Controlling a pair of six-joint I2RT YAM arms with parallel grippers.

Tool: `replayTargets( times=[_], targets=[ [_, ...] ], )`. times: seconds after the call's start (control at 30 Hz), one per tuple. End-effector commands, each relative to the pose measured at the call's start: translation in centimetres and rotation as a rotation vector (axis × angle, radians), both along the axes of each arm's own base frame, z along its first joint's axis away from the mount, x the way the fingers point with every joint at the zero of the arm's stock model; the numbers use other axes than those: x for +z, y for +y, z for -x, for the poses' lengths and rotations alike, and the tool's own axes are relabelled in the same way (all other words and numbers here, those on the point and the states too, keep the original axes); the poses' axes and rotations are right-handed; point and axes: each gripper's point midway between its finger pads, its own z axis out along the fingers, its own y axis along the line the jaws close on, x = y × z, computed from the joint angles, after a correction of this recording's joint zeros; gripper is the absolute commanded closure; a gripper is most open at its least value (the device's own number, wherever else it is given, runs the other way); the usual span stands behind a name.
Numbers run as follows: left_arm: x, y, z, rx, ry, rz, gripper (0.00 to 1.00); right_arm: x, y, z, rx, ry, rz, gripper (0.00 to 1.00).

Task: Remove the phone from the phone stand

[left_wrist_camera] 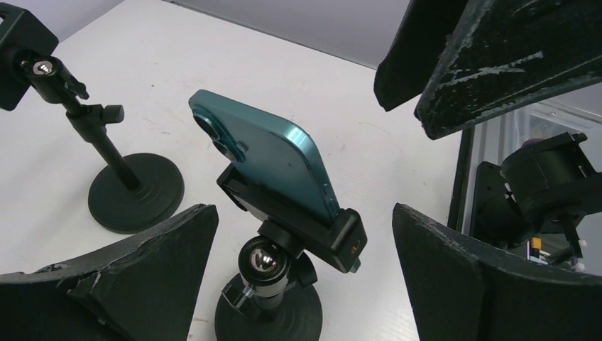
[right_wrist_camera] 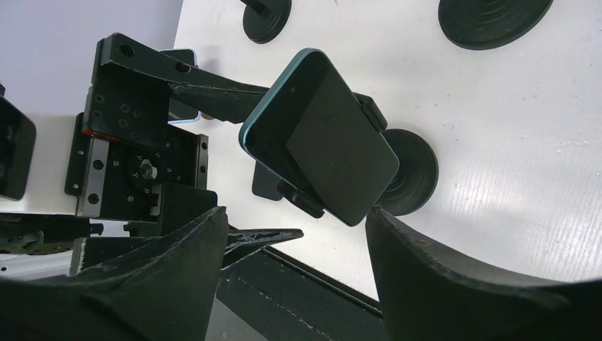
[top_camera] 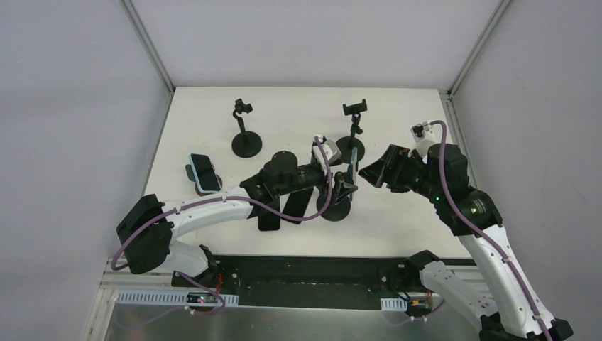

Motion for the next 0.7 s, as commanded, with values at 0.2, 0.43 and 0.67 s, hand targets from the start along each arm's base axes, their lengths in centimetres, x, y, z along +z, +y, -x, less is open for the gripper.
replayTargets(
  times=[0.2, 0.43, 0.67],
  targets=[
    [0.1, -0.4, -0.8, 0.03, -0.061, 0.012, 0.01, 0.5, 0.2, 0.1, 0.007, 0.009, -0.02, 0.26],
    [-1.0, -0.6, -1.3, 0.043, -0.055, -0.011, 0.01, 0.0, 0.2, 0.1, 0.007, 0.016, -0.013, 0.26],
    [-1.4, -1.5, -1.6, 0.018, -0.049, -0.018, 0.01, -0.2, 0.2, 0.2, 0.006, 0.022, -0.009, 0.26]
  ],
)
